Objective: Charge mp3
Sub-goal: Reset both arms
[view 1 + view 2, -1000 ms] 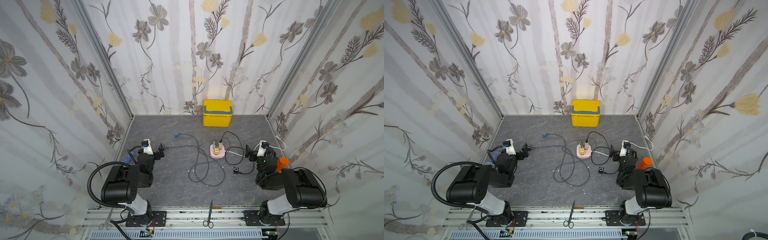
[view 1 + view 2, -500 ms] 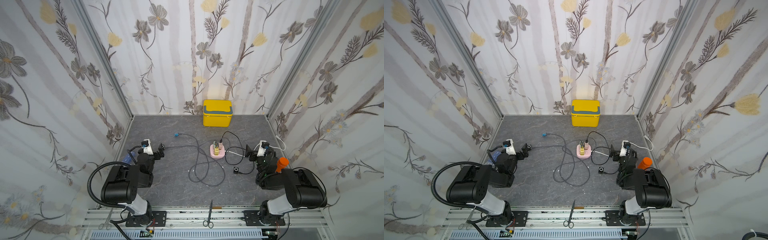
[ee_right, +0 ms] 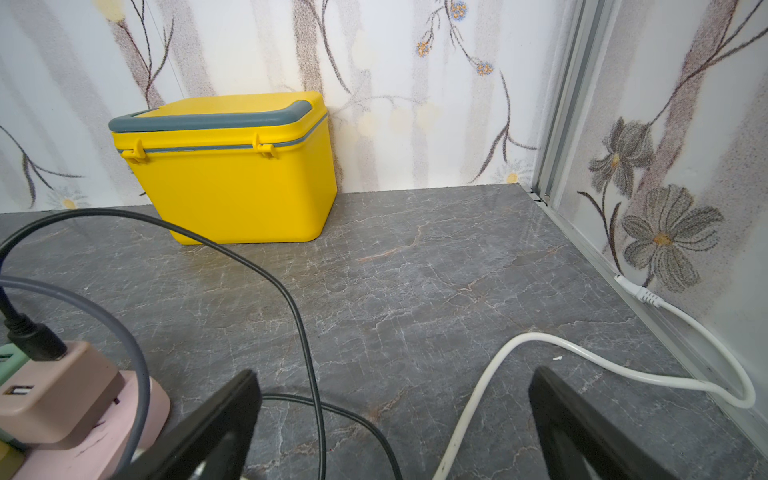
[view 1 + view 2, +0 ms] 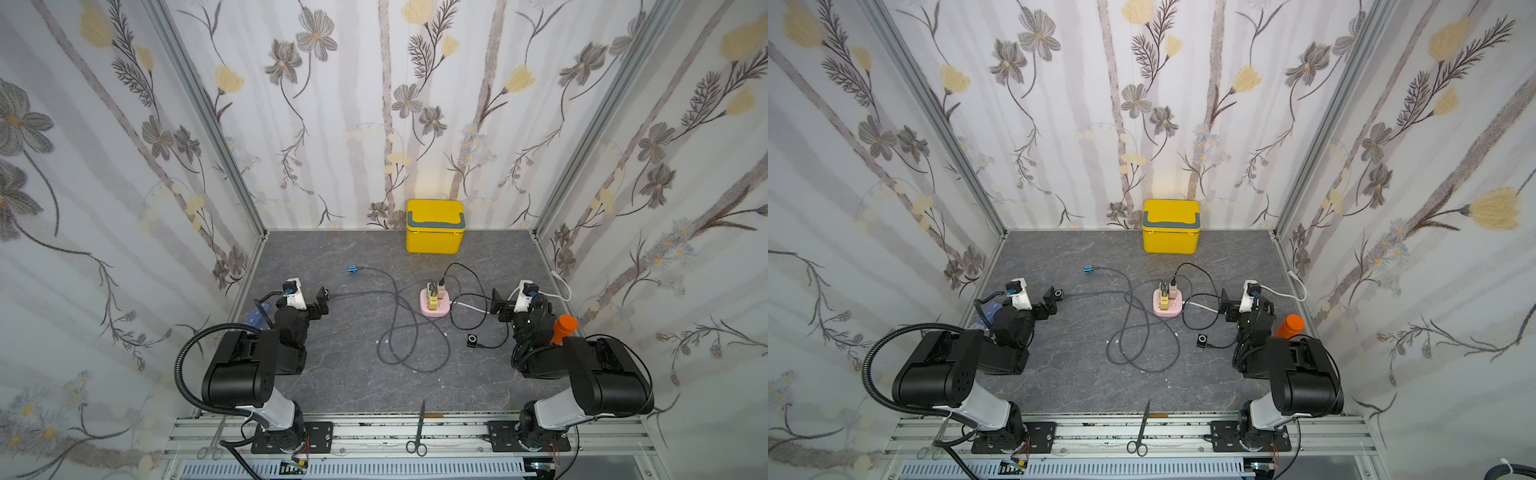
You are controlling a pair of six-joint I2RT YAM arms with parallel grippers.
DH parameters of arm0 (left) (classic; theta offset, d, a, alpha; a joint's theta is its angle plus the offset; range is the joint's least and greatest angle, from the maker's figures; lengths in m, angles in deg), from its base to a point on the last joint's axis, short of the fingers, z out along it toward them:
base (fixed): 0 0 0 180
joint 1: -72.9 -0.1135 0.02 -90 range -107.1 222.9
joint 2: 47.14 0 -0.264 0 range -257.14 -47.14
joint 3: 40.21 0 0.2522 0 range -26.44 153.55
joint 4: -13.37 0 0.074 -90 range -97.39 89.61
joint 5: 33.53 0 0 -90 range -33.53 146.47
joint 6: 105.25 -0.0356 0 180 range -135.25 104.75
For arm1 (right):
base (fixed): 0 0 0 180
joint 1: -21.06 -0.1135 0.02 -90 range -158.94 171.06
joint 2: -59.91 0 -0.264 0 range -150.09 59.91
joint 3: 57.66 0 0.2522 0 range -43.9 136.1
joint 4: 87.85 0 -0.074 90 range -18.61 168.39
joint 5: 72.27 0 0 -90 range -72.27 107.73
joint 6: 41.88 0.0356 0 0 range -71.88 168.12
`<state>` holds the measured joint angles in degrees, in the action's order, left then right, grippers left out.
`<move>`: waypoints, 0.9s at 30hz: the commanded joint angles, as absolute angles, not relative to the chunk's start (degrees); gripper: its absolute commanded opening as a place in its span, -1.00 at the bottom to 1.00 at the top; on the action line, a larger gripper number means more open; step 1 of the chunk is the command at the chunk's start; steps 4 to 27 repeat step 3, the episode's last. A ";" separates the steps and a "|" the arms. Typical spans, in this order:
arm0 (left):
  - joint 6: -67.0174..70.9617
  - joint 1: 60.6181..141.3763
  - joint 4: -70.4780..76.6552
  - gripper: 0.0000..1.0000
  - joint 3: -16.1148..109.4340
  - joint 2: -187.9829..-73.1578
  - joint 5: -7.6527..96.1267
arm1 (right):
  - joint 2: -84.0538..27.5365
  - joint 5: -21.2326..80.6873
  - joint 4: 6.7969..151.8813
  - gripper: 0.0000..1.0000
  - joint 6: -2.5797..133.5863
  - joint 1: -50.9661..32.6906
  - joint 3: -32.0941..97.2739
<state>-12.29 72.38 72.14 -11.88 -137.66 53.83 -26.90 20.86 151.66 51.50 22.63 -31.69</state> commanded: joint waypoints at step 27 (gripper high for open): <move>-12.53 72.37 73.46 1.00 -11.62 -137.67 54.51 | -26.59 20.45 152.56 1.00 50.49 22.51 -31.89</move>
